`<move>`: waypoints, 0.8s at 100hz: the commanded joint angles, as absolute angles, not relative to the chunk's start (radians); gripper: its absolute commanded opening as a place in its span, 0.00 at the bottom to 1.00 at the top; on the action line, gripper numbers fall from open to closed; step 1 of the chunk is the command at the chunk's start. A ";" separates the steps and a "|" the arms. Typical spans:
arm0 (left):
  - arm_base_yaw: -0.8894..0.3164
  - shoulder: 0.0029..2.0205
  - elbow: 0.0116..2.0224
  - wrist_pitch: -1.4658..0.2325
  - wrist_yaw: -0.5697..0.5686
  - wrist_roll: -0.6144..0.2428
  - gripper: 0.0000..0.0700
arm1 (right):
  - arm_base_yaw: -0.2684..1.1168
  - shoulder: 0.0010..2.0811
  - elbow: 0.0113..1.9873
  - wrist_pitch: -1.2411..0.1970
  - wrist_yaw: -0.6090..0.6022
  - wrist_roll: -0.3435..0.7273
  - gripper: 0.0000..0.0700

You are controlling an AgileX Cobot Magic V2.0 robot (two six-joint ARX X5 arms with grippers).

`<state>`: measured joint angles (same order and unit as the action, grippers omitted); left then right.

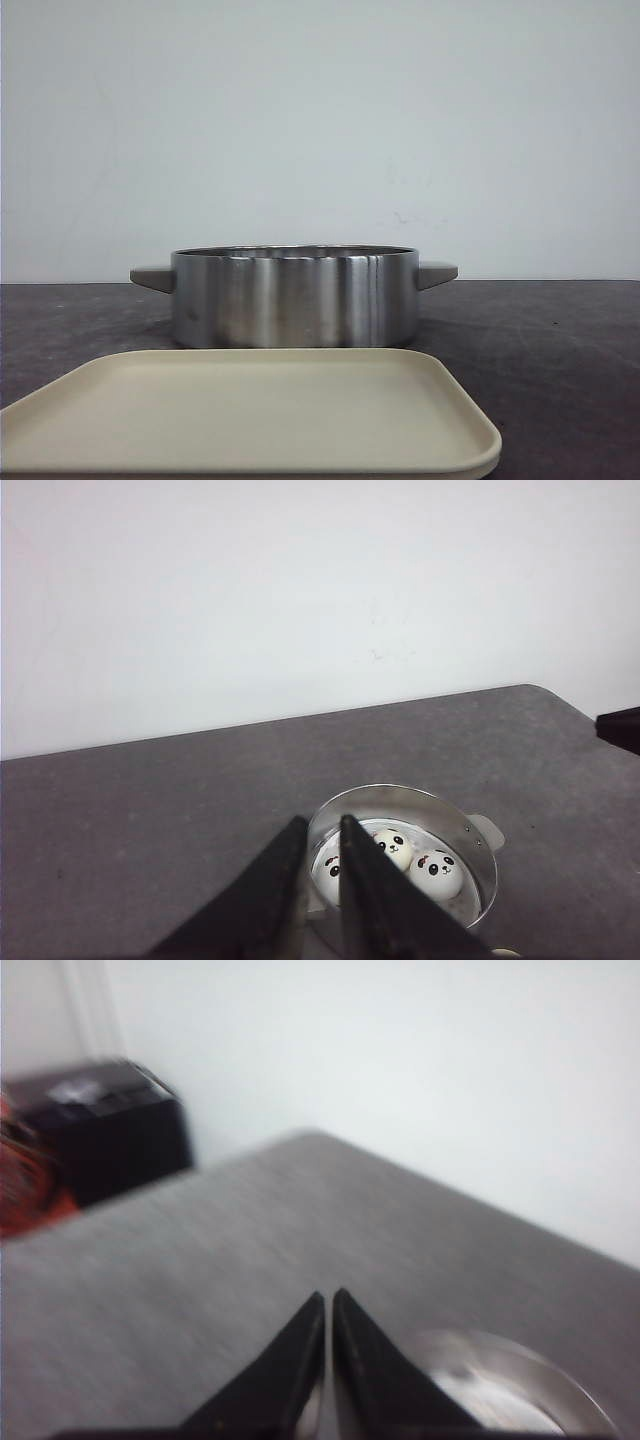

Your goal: Steam buns

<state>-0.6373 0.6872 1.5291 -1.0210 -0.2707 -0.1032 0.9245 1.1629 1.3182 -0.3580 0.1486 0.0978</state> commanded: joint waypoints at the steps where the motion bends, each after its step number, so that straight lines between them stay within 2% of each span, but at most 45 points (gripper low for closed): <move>1: -0.645 0.693 1.543 -1.010 -0.273 -0.097 0.02 | 0.895 1.134 1.314 -0.392 0.187 0.089 0.01; 10: -0.645 0.693 1.543 -1.010 -0.273 -0.097 0.02 | 0.823 1.064 1.253 -0.424 0.187 0.029 0.01; 20: -0.645 0.693 1.543 -1.010 -0.273 -0.097 0.02 | 0.742 0.957 1.130 -0.378 0.175 -0.007 0.01; 43: -0.645 0.693 1.543 -1.010 -0.273 -0.097 0.02 | 0.496 0.637 0.749 -0.155 0.064 -0.008 0.01; 67: -0.645 0.693 1.543 -1.010 -0.273 -0.097 0.02 | 0.218 0.331 0.421 -0.088 0.049 -0.007 0.01; 80: -0.645 0.693 1.543 -1.010 -0.273 -0.097 0.02 | 0.131 0.244 0.294 -0.031 0.049 0.004 0.01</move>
